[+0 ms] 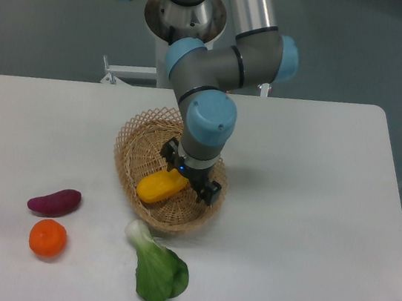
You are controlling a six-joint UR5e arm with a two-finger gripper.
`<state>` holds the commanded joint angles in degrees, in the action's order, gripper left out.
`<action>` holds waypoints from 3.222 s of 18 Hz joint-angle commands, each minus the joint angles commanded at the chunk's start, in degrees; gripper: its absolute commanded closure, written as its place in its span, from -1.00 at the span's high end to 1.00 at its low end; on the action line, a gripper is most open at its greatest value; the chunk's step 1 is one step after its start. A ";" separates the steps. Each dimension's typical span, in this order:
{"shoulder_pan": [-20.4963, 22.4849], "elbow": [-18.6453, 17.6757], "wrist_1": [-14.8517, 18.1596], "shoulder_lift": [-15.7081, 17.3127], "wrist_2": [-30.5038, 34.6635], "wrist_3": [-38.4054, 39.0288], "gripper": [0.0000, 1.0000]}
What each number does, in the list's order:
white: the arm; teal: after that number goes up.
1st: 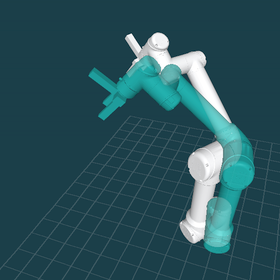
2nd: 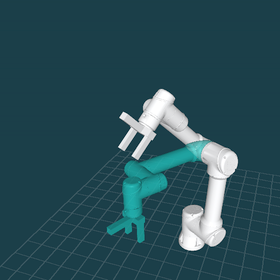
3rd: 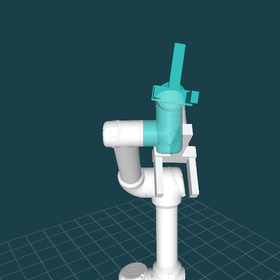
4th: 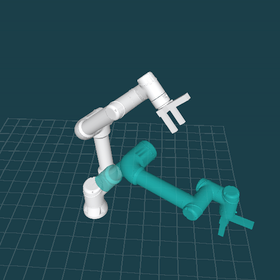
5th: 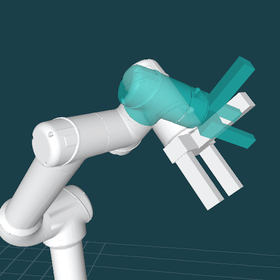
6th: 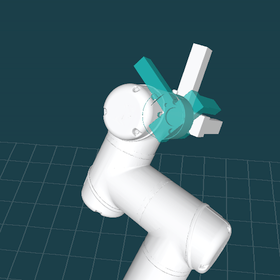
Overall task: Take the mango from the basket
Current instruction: 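Lower the gripper onto the yellow mango and close on it, then lift the mango out of the basket over its rim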
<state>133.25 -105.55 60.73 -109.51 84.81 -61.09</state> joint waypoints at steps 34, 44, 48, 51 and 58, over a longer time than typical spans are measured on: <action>-2.47 1.14 -2.72 0.26 0.62 8.53 -0.21; 5.44 8.51 -2.11 1.06 -0.17 7.74 -0.21; 8.78 11.59 -1.94 0.35 -1.85 7.30 -0.21; 11.68 12.39 -1.93 -0.17 -1.76 2.13 -0.20; 17.21 15.98 -1.76 -3.42 -0.27 -4.55 -0.17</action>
<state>150.46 -89.57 58.97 -112.93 84.54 -65.64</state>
